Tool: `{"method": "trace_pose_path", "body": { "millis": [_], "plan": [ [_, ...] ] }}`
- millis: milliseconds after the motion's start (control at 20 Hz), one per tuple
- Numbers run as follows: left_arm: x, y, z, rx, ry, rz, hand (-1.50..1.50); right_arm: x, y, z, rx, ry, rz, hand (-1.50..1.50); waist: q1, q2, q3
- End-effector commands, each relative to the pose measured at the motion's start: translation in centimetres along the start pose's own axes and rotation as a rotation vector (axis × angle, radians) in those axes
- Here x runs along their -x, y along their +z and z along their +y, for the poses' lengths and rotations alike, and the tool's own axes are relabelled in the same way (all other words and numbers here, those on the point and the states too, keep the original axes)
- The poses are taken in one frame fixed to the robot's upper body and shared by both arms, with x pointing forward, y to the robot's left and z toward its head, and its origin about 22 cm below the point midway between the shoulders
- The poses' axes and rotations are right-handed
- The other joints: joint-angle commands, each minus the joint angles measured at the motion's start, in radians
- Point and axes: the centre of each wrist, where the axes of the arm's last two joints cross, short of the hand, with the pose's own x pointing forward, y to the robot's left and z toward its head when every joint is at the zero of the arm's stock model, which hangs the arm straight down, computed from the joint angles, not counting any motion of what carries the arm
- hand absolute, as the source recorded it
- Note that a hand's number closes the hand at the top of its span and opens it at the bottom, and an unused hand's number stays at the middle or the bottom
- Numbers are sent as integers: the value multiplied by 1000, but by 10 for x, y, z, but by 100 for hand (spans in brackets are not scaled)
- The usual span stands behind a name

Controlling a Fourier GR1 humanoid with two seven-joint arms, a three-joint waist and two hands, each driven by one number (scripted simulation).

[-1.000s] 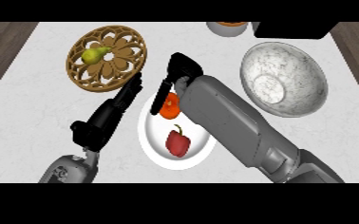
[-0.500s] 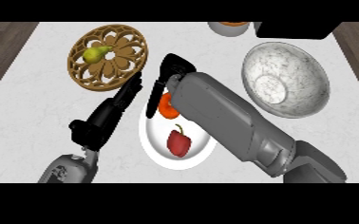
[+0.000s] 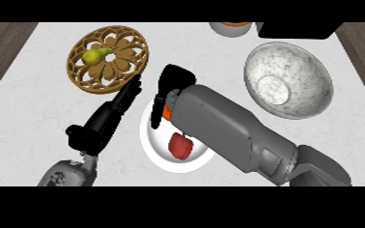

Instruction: Pick the squash from the plate and place it in the bowl

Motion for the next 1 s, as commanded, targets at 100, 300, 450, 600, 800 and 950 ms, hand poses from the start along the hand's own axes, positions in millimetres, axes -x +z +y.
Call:
{"method": "trace_pose_path", "body": {
  "millis": [100, 300, 450, 600, 800, 950],
  "plan": [
    [0, 1, -4, -13, 5, 4, 0, -3, 5, 15, 116, 26, 136, -150, -16, -4, 0],
    [-2, 1, 6, 11, -11, 1, 0, 11, -2, 38, 108, 21, 187, -150, 4, -1, 0],
    [0, 2, 0, 3, 2, -2, 0, 22, -18, 38, 114, 19, 184, -150, -10, -1, 0],
    [-3, -5, -7, 10, -15, 4, 0, 19, -23, 27, 90, 4, 232, -150, 13, 4, 0],
    [-11, -2, -10, 10, 8, -15, 0, 30, -28, 42, 66, -8, 232, -150, 10, 3, 1],
    [-13, -12, -10, 8, -5, -3, 0, 23, -21, 38, 75, -8, 213, -150, 5, 3, 1]
  ]
}}
